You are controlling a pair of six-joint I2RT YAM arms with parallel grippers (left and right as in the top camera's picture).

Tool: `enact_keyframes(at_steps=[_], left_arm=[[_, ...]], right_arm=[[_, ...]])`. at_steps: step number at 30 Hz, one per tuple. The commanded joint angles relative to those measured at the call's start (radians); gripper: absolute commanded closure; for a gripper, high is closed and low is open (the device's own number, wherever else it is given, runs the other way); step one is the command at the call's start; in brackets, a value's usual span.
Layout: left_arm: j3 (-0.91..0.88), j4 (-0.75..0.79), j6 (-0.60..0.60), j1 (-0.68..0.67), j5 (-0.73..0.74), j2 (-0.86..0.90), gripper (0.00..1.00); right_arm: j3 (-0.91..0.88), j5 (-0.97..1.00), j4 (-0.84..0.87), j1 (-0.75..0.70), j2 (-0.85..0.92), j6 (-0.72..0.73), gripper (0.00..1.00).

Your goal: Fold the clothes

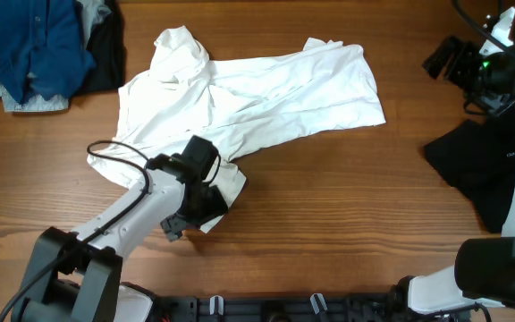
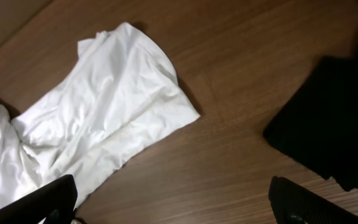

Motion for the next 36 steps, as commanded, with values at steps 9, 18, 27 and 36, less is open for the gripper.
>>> enact_keyframes(at_steps=[9, 18, 27, 36], left_arm=[[-0.053, 0.173, -0.043, 0.0, -0.024, 0.006, 0.33], [-0.09, 0.187, -0.043, 0.0, -0.001, 0.006, 0.87], [-0.09, 0.169, -0.042, 0.0, 0.02, 0.004, 0.96], [-0.09, 0.189, -0.042, 0.0, 0.013, 0.005, 0.96]], right_arm=[[-0.174, -0.046, 0.1, 0.002, 0.019, -0.018, 0.0], [-0.237, -0.046, 0.102, 0.002, 0.019, -0.019, 0.0], [-0.452, -0.054, 0.229, 0.026, 0.02, 0.011, 0.05], [-0.688, -0.052, 0.647, 0.096, 0.034, 0.042, 0.26]])
